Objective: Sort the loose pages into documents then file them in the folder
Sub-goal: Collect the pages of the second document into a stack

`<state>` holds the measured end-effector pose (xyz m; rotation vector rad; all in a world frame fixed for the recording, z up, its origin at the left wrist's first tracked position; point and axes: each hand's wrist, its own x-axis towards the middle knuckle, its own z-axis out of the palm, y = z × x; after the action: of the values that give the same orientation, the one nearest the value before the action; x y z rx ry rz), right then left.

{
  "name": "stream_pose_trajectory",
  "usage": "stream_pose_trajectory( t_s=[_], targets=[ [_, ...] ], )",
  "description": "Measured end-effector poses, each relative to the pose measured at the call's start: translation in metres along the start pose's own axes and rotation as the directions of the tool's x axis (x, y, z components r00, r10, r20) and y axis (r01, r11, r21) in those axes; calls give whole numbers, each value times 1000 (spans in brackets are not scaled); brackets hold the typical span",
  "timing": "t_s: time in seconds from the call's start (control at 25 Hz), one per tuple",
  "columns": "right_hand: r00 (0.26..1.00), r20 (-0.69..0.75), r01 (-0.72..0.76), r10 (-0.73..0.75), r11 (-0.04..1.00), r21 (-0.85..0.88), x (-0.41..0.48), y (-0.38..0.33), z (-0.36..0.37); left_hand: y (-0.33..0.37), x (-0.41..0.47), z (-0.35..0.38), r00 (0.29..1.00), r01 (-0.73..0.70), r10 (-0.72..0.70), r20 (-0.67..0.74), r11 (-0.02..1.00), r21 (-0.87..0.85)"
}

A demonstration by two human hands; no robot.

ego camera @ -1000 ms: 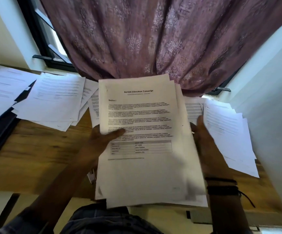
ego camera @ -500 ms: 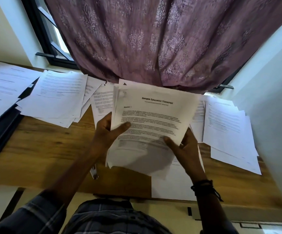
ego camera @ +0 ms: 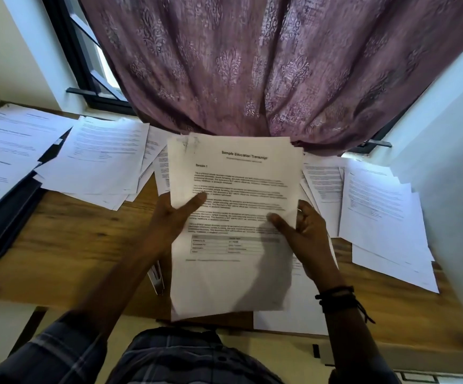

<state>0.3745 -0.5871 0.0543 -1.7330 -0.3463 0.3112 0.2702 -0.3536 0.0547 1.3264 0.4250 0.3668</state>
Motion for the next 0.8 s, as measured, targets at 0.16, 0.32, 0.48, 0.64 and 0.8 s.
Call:
stream_pose_trajectory(
  t_s=[0.16,0.32,0.48,0.64,0.8],
  targets=[
    [974,-141,-221,179,895,-387,0,9,5,11,1,-4,942,-91,7,-334,968,-236],
    [838,208,-542,504,809,225,-26,12,44,3,1,-12,830,-54,-219,-514,884,-464],
    [905,368,-376,216,810,450,-33,5,83,-9,-10,-25,812,146,-391,-434,855,-498],
    [976,216,-44,-16,962,270,-10,-3,71,9,-18,-74,944,-85,-91,-319,863,-498],
    [983,101,162,-156,985,-55,11,-14,70,27,-9,-131,961,-115,76,-267,984,-133]
  ],
)
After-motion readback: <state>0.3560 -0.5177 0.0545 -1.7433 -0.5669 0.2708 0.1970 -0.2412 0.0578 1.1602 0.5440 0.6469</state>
